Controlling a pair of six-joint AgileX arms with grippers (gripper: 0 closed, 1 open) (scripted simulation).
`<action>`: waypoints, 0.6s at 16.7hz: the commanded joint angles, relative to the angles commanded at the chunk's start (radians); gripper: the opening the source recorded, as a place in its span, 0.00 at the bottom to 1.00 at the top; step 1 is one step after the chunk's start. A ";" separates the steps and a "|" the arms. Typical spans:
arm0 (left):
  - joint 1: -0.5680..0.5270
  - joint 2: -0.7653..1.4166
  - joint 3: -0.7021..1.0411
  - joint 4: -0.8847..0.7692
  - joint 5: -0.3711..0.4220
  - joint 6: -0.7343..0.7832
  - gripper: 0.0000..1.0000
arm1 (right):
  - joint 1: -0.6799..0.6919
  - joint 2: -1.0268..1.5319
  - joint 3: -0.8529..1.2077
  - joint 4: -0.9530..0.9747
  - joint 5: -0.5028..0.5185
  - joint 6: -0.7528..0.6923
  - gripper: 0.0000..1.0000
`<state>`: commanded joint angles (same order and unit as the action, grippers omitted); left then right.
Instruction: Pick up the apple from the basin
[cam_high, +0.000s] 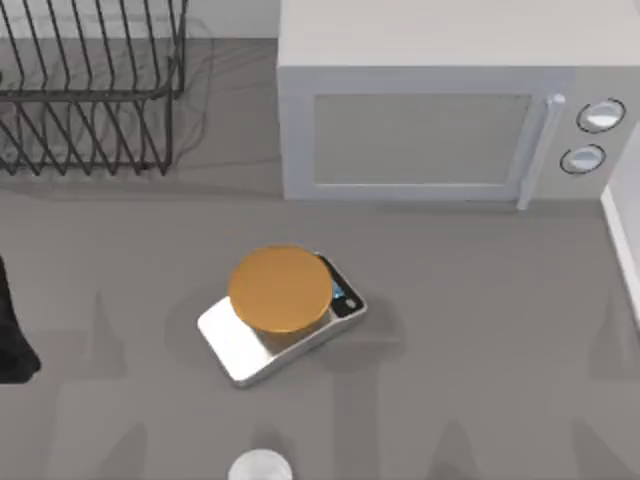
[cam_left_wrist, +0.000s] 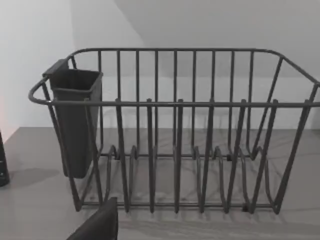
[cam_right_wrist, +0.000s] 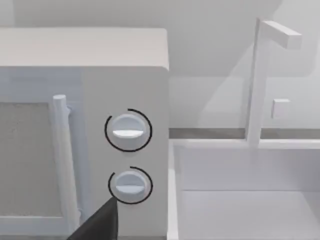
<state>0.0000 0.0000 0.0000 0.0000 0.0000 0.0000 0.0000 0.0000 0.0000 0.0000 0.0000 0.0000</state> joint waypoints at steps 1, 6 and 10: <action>0.000 0.000 0.000 0.000 0.000 0.000 1.00 | 0.000 0.000 0.000 0.000 0.000 0.000 1.00; 0.000 0.000 0.000 0.000 0.000 0.000 1.00 | 0.000 0.000 0.000 0.000 0.000 0.000 1.00; 0.000 0.000 0.000 0.000 0.000 0.000 1.00 | 0.000 0.000 0.000 0.000 0.000 0.000 1.00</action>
<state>0.0000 0.0000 0.0000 0.0000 0.0000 0.0000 0.0000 0.0000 0.0000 0.0000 0.0000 0.0000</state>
